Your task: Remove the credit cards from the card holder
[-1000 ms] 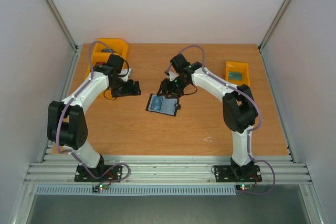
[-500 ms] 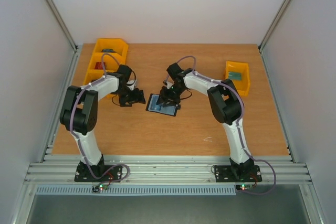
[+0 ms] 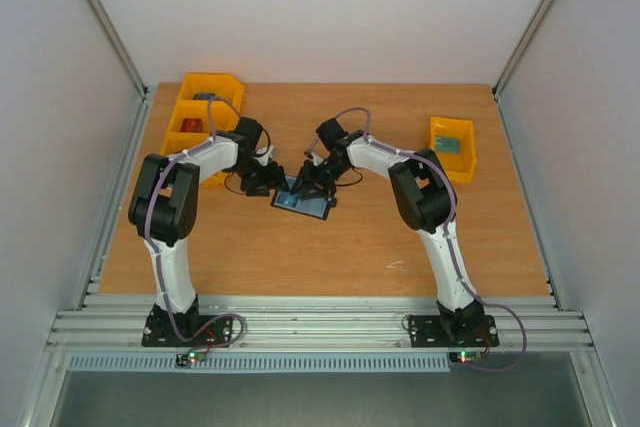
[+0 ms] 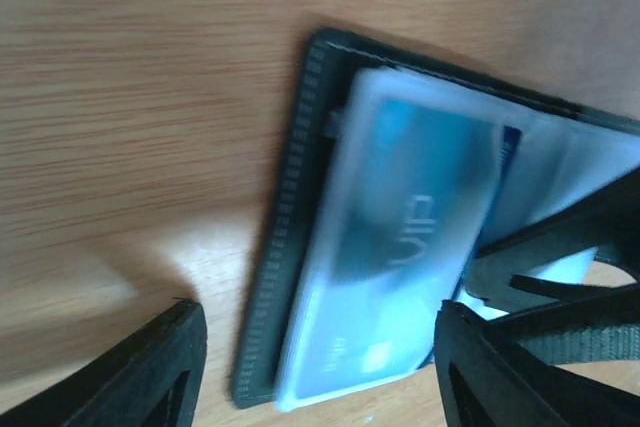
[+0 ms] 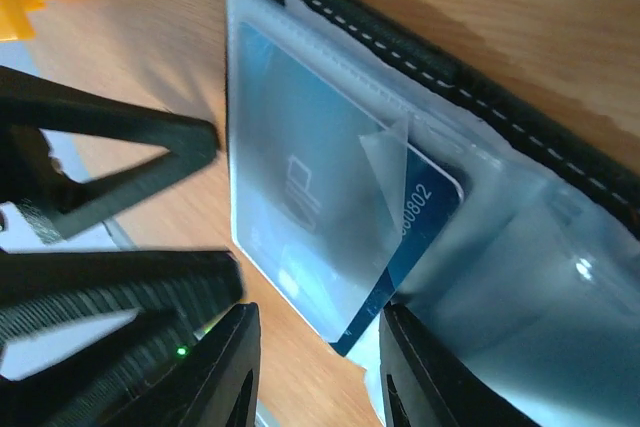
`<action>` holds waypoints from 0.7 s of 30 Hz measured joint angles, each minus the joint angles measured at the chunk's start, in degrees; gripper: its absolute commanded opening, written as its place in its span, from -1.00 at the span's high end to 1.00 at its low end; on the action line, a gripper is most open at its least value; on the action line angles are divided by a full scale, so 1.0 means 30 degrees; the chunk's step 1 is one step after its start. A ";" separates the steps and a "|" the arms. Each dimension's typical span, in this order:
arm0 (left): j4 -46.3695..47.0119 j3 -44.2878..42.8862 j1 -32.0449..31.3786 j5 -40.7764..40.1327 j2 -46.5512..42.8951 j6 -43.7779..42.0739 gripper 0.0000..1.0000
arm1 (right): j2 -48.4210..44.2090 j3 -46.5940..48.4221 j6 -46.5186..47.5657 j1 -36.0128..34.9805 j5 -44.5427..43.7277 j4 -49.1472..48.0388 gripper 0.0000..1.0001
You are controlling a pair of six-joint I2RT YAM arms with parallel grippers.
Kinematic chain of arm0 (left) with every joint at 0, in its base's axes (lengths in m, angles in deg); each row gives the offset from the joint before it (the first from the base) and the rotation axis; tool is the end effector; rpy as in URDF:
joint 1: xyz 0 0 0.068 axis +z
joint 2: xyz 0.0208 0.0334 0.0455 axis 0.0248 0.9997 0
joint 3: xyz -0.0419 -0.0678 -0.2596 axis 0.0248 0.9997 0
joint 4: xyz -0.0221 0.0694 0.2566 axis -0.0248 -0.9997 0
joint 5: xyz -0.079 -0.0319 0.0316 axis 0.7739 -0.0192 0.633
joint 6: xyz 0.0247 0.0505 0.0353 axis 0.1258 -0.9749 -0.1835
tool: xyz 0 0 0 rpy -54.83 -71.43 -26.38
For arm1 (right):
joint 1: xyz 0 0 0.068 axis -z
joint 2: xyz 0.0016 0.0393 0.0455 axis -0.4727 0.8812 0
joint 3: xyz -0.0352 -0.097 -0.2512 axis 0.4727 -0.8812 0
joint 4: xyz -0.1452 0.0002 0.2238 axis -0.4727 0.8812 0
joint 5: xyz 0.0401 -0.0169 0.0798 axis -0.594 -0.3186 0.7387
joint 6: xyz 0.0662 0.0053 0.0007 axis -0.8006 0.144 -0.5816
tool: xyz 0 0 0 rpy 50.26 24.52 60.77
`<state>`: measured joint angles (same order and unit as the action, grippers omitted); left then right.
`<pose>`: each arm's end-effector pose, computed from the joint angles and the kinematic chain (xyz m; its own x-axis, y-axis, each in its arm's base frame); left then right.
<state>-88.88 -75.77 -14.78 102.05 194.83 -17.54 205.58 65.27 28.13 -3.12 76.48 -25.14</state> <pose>0.3634 -0.1293 0.1314 -0.9979 0.0154 -0.0632 0.0431 0.8842 -0.4650 0.3833 0.2777 0.1108 -0.8716 -0.4397 -0.2167 -0.4476 0.5338 0.7175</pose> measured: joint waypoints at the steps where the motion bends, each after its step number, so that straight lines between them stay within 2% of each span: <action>1: 0.0058 -0.0022 -0.0073 0.0131 0.0058 0.0015 -0.15 | 0.0109 0.0058 -0.0109 0.0000 0.0262 -0.0313 0.36; 7: 0.0124 -0.0073 -0.0182 0.0262 0.0233 -0.0393 0.07 | 0.0393 0.0124 -0.0845 0.0117 0.1173 -0.1464 0.40; 13: 0.0138 0.0124 -0.0160 0.0270 0.0240 -0.0612 0.42 | 0.0401 -0.0066 -0.1552 0.0437 0.1355 -0.2812 0.44; 21: 0.0168 0.0364 -0.0153 0.0809 0.0240 -0.0772 0.38 | 0.0401 -0.0452 -0.2200 0.0743 0.1574 -0.3963 0.44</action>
<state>-88.38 -74.67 -15.24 104.48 195.55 -19.85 206.79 63.92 21.53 -0.89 81.21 -37.03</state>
